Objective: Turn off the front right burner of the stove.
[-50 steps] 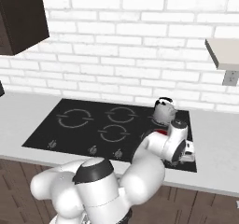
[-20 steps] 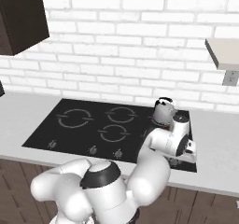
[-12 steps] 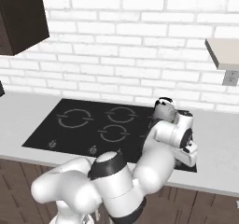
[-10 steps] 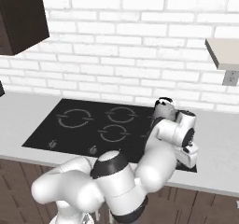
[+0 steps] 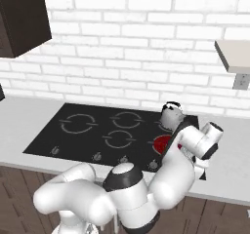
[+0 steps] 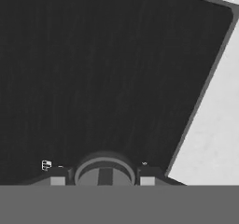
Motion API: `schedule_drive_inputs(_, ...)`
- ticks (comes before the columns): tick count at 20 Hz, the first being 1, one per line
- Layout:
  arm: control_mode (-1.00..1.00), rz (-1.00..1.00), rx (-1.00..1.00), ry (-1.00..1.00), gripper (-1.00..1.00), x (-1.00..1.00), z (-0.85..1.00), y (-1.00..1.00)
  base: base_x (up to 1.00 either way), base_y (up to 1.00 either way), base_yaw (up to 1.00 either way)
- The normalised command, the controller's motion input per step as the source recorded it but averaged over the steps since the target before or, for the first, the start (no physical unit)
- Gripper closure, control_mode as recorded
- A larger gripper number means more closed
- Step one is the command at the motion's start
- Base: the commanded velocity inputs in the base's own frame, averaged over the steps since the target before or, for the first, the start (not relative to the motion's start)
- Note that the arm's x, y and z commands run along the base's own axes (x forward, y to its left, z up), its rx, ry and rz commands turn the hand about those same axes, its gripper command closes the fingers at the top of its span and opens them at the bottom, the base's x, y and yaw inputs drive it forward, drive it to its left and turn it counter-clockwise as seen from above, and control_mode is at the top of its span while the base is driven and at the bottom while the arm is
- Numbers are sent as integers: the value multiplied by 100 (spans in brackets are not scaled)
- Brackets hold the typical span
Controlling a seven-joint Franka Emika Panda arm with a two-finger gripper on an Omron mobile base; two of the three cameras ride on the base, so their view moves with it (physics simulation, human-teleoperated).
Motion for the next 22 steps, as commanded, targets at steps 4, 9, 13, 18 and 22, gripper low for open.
schedule_drive_inputs(4, -100, -99, 0, 10, 100, 0, -15, 9, 0, 0, 0)
schedule_drive_inputs(9, -100, -100, 0, 14, 100, 0, -24, 14, 0, 0, 0)
schedule_drive_inputs(13, -100, -100, -3, 11, 100, 10, -28, 24, 0, 0, 0)
schedule_drive_inputs(18, -100, -98, -4, 13, 100, 15, -30, 32, 0, 0, 0)
schedule_drive_inputs(22, -100, -89, -8, 11, 100, 46, -29, 56, 0, 0, 0)
